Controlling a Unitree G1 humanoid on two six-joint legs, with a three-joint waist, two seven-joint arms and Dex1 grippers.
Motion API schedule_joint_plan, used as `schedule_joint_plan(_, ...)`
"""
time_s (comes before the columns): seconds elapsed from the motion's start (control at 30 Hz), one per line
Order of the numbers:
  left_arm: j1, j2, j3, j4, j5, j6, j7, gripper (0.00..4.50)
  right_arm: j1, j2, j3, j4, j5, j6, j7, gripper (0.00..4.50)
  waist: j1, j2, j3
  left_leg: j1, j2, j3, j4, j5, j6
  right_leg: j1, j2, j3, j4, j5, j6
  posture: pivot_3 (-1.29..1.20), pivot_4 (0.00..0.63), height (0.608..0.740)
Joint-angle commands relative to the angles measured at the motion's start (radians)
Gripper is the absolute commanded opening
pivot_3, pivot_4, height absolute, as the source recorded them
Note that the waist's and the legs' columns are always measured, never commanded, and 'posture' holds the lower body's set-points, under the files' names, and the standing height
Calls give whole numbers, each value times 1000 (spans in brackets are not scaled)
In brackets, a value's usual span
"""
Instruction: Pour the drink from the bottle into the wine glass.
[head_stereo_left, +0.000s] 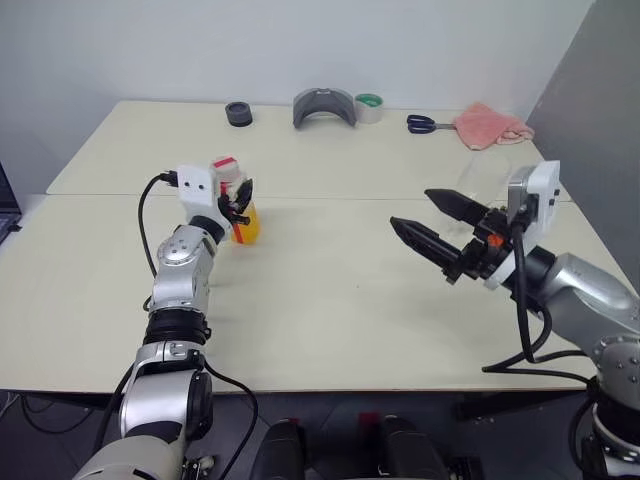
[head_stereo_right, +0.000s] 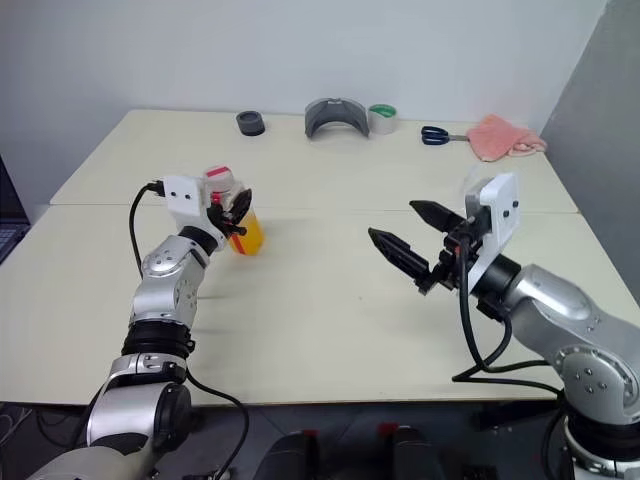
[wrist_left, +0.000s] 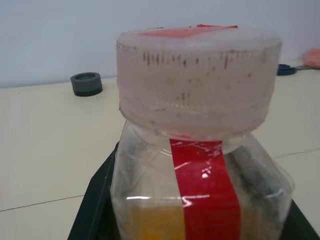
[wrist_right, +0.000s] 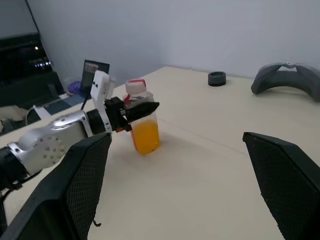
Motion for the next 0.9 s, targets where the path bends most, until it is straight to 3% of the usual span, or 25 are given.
schedule_joint_plan(0.03, -43, -22, -63, -133, -28, 74, -67, 1772, -96, -15, 20, 66, -64, -22, 13, 4500, 2, 0, 0, 0, 0, 0, 0, 0, 0, 0, 0, 0, 0, 0, 0, 0, 150, 740)
schedule_joint_plan(0.33, -98, -75, -182, -221, -60, 167, -244, 1772, -249, 26, 116, 192, -169, -51, 106, 4500, -1, 0, 0, -1, 0, 0, 0, 0, 0, -1, 0, 0, 0, 0, 0, 0, 150, 740)
schedule_joint_plan(0.57, -141, -124, -220, -247, -115, 199, -367, 1772, -257, 64, 162, 239, -253, -82, 150, 4500, 0, 1, 0, -2, 0, 0, 0, 0, 0, -1, 0, 0, -1, 0, 0, 0, 150, 740)
schedule_joint_plan(0.9, -146, -124, -266, -305, -168, 246, -546, 1772, -287, 138, 165, 277, -325, -108, 166, 4500, -2, 2, 1, -2, 0, 0, 0, 0, 0, -2, 0, 0, 0, 0, 0, 0, 150, 740)
